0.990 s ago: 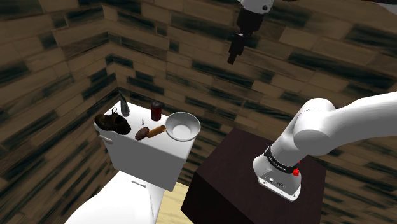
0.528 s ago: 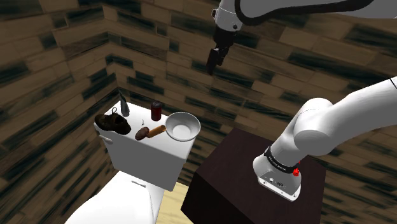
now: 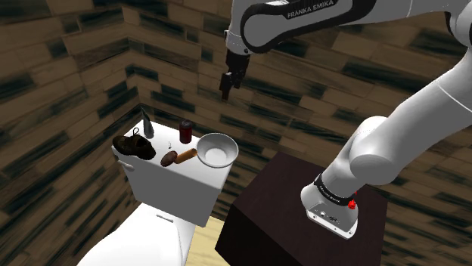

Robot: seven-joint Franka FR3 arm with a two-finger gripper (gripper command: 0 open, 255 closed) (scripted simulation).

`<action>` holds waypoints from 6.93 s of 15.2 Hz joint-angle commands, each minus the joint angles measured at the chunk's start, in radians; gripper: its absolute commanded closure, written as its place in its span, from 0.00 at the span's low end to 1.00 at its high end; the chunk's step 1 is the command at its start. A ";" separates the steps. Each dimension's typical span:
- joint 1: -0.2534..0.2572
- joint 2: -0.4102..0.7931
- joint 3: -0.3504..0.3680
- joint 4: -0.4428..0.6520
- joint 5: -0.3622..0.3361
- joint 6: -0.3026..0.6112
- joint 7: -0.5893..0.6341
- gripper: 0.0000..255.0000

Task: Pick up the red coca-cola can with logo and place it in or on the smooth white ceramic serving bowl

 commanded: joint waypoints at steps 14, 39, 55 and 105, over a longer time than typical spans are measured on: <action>0.029 0.585 0.023 0.335 -0.049 0.219 0.062 0.00; 0.059 0.915 0.015 0.580 -0.076 0.294 0.083 1.00; 0.052 0.829 0.024 0.572 -0.068 0.216 0.077 1.00; 0.023 0.331 0.054 -0.138 -0.017 0.431 0.064 1.00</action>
